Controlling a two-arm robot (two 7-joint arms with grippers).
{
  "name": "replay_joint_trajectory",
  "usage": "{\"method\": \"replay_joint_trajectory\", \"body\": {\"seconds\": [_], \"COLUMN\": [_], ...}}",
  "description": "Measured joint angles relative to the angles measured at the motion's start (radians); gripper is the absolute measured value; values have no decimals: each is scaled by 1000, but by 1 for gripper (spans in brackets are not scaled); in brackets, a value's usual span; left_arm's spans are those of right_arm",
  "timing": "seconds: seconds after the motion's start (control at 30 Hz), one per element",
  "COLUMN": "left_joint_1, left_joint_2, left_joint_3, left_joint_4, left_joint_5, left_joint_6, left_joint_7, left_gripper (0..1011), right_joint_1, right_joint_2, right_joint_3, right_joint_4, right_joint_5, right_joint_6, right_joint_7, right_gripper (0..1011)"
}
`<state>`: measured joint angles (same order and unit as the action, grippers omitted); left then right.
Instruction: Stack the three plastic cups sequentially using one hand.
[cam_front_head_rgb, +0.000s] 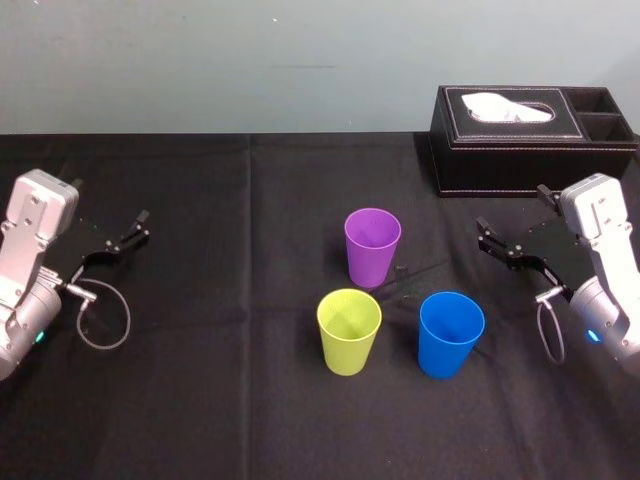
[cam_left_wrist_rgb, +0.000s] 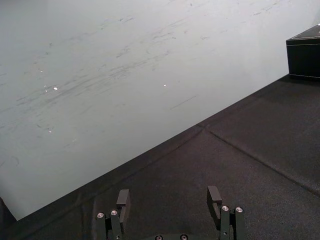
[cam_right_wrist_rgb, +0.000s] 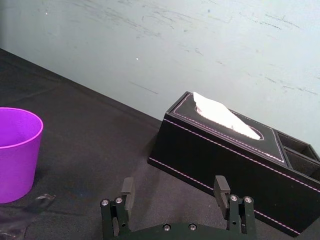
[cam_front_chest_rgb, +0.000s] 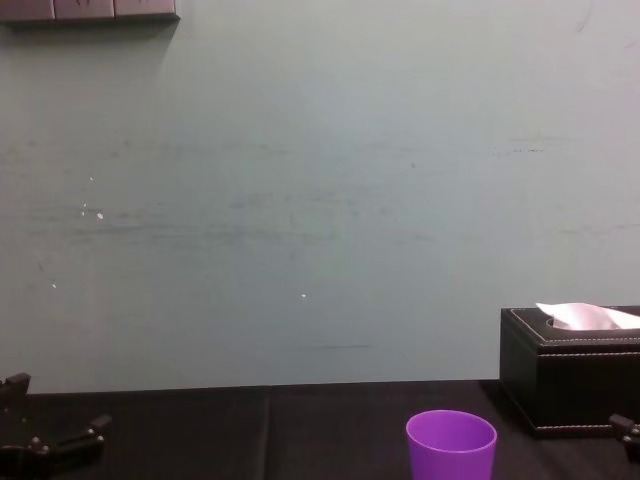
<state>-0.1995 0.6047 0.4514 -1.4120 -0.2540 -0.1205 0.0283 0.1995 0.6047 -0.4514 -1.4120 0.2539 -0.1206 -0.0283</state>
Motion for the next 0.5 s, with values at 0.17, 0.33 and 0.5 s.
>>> {"method": "replay_joint_trajectory", "body": {"seconds": [0.17, 0.33, 0.5], "left_joint_1": [0, 0, 0], "left_joint_2": [0, 0, 0], "left_joint_3": [0, 0, 0], "left_joint_4": [0, 0, 0], "left_joint_5": [0, 0, 0], "left_joint_6": [0, 0, 0], "left_joint_7": [0, 0, 0], "left_gripper": [1011, 1011, 1012], "right_joint_1": [0, 0, 0], "right_joint_2": [0, 0, 0], "right_joint_3": [0, 0, 0], "right_joint_4": [0, 0, 0], "right_joint_5": [0, 0, 0], "right_joint_6": [0, 0, 0], "right_joint_7": [0, 0, 0], "right_gripper": [1003, 1003, 1003]}}
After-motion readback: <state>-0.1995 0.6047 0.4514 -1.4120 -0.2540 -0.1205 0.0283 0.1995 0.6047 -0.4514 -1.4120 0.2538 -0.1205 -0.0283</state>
